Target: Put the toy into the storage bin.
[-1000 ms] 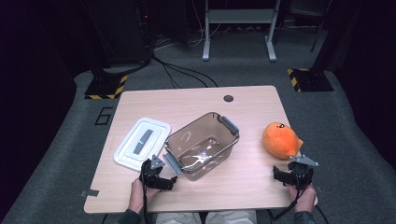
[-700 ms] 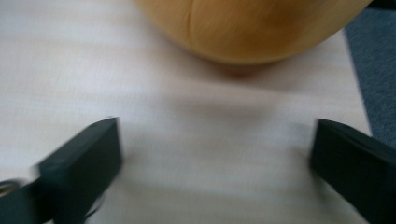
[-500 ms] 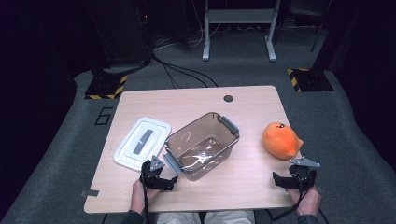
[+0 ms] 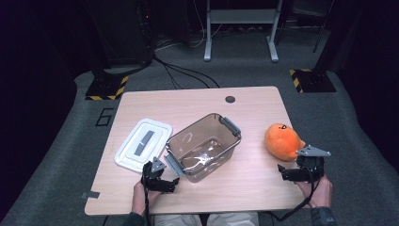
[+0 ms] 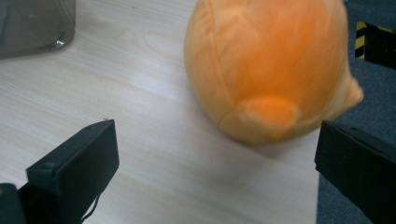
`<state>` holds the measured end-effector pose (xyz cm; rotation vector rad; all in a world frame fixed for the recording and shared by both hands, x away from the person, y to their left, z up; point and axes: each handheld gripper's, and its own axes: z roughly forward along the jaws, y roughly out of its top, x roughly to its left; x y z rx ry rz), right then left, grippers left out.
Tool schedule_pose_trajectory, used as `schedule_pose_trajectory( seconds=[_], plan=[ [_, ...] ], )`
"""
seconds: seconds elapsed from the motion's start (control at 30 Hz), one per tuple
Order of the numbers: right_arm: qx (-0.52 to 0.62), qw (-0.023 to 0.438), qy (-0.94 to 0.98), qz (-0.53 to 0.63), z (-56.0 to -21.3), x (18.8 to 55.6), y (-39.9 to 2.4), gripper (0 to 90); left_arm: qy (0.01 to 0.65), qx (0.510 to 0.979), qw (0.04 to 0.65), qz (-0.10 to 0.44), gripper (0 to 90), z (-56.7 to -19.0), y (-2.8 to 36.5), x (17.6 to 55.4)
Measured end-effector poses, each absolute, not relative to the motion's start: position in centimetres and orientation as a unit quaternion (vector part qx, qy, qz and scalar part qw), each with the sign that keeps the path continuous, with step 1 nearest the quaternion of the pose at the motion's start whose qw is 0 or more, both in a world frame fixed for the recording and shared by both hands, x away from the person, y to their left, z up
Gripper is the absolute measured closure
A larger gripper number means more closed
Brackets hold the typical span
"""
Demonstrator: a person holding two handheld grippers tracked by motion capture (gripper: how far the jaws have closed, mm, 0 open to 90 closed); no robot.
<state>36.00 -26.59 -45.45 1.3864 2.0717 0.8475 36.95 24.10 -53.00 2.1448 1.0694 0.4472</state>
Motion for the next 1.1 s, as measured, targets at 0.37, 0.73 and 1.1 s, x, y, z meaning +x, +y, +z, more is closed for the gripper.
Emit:
schedule_pose_trajectory(
  seconds=[0.37,0.73,1.1],
  plan=[
    [0.490,0.239,0.780,0.306,-42.8,40.8,-27.1,0.0,0.411,0.825,0.346,0.175,2.7,-53.0,24.1,37.0],
    [0.490,0.204,0.794,0.297,-42.4,45.5,-28.3,0.0,0.411,0.824,0.348,0.175,2.7,-53.1,24.1,37.0],
    [0.502,0.135,0.803,0.293,-43.8,47.6,-29.2,30.5,0.412,0.824,0.349,0.174,2.7,-53.1,24.1,37.0]
  ],
)
